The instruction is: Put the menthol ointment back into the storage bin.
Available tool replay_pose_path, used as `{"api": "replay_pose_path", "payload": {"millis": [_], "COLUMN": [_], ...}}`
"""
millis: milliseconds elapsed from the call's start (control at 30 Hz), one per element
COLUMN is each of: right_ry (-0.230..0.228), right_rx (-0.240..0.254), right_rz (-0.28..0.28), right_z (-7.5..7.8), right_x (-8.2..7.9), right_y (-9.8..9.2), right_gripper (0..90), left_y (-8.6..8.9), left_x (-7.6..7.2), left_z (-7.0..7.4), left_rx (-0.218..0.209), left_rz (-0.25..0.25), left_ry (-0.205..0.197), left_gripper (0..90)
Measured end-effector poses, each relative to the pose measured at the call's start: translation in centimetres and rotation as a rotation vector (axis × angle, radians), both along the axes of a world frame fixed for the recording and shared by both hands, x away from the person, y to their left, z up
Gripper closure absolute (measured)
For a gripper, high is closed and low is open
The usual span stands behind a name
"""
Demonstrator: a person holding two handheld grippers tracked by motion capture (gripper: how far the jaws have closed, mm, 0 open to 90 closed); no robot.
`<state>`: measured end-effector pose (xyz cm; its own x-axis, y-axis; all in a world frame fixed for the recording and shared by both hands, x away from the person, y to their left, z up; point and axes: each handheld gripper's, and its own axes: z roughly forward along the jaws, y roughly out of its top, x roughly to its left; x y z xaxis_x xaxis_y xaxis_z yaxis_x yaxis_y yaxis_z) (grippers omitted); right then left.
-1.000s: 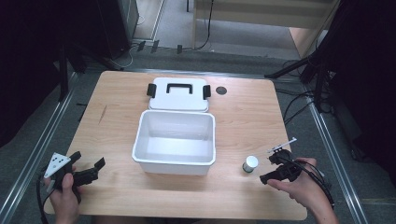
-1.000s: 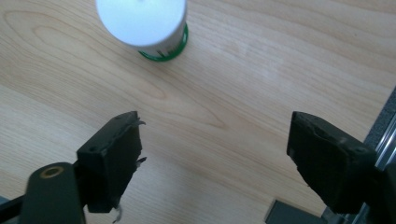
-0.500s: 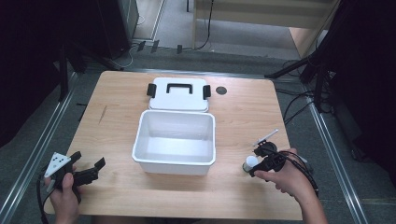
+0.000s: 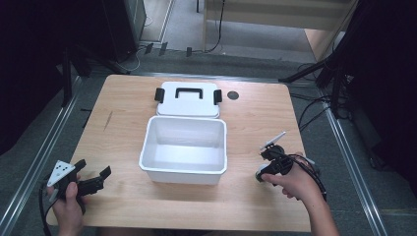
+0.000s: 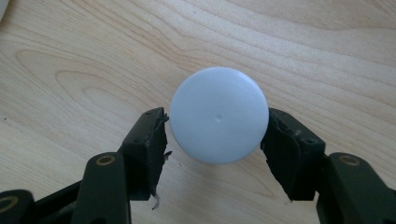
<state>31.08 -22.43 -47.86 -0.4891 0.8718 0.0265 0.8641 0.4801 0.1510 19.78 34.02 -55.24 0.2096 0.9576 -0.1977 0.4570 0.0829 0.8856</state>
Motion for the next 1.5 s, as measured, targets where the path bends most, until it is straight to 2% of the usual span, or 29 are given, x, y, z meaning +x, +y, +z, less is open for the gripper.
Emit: {"api": "replay_pose_path", "payload": {"millis": [467, 767, 1133, 1233, 1500], "right_ry": [0.006, 0.014, 0.008, 0.029, 0.032], "right_rx": [-0.024, -0.031, -0.029, -0.018, -0.011], "right_rz": [-0.001, 0.034, 0.069, 0.072, 0.074], "right_z": [-0.3, -0.2, 1.3, 1.8, 3.7], "right_x": [0.7, 0.7, 0.8, 0.8, 1.0], "right_y": [0.7, 0.9, 1.2, 1.3, 1.5], "right_gripper": [50.6, 51.2, 51.2, 51.3, 51.3], "left_y": [0.0, 0.0, 0.0, 0.0, 0.0], "left_x": [0.1, 0.1, 0.1, 0.1, 0.1], "left_z": [0.0, 0.0, 0.0, 0.0, 0.0], "left_rx": [-0.003, -0.002, -0.003, -0.005, -0.006], "left_rz": [0.000, -0.001, -0.001, 0.001, 0.002], "left_ry": [0.001, 0.004, 0.005, 0.005, 0.006], "left_gripper": [0.0, 0.0, 0.0, 0.0, 0.0]}}
